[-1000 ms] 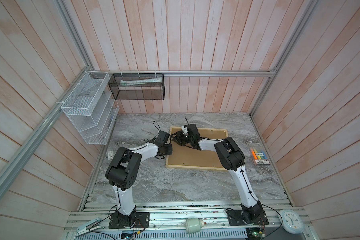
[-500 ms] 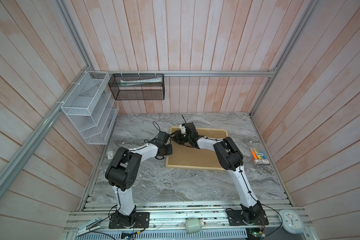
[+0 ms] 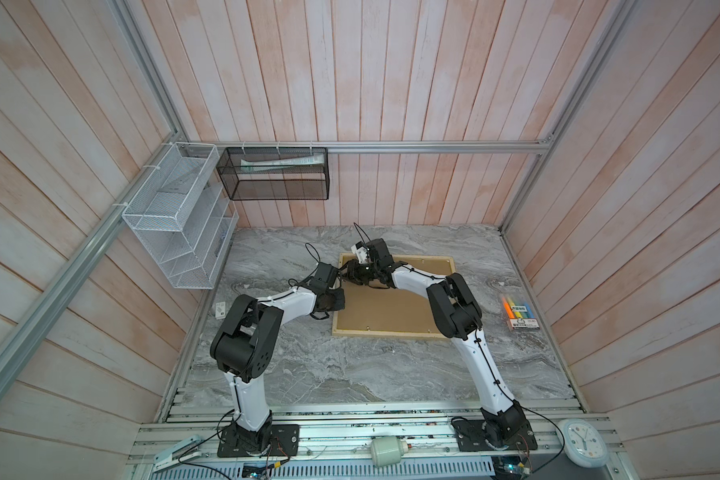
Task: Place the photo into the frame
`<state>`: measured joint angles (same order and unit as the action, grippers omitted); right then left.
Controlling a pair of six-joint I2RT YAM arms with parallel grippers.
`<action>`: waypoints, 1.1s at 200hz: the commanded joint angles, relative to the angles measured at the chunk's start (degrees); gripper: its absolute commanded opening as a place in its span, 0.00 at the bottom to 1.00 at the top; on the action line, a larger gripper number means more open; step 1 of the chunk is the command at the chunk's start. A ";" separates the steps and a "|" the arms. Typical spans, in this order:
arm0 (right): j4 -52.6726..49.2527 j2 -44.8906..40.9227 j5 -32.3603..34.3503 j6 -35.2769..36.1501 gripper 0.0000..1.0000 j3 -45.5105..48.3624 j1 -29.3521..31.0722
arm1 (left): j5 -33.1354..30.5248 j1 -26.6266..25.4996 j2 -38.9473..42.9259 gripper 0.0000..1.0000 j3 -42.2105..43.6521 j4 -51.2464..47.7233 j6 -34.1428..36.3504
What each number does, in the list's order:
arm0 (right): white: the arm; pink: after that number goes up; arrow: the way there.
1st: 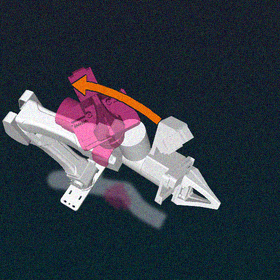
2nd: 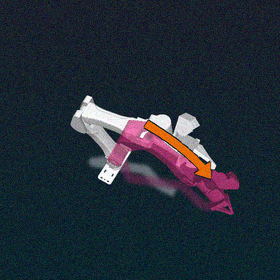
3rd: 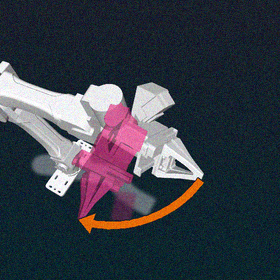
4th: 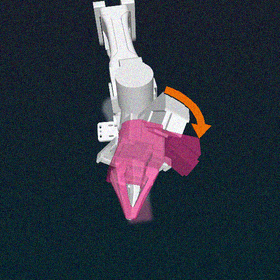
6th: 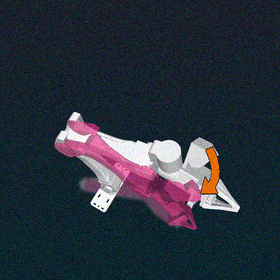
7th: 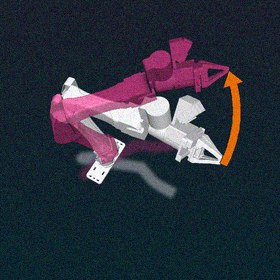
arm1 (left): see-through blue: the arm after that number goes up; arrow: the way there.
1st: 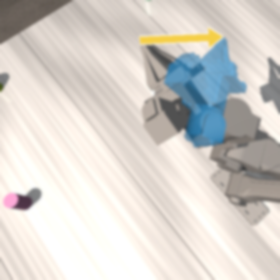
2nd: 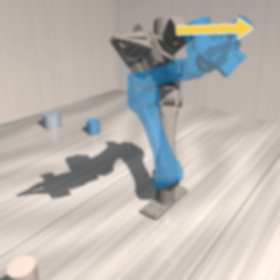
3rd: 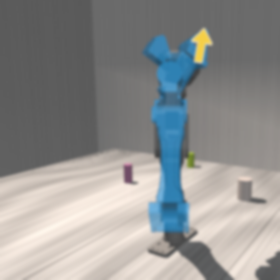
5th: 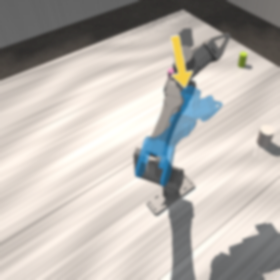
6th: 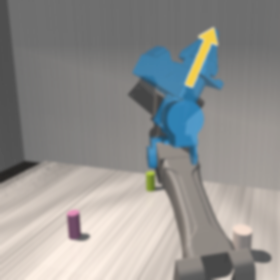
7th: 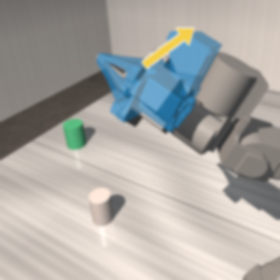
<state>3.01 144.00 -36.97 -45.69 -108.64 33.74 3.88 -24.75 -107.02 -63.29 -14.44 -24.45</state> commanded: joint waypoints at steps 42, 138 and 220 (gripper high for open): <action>-7.52 4.45 -4.33 2.74 0.42 2.42 1.66 | 7.77 -1.71 -2.00 0.10 0.97 -2.33 -1.13; -3.01 2.64 -6.84 0.76 0.41 6.31 1.44 | 7.90 -1.44 -2.49 0.10 0.36 -2.70 -1.03; 1.12 -5.19 -5.14 4.01 0.47 10.91 -4.16 | 6.18 -0.50 -2.18 0.09 2.09 -1.17 -2.25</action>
<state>10.44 141.97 -43.20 -44.53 -101.73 31.62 4.03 -24.62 -107.04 -63.29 -14.44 -24.69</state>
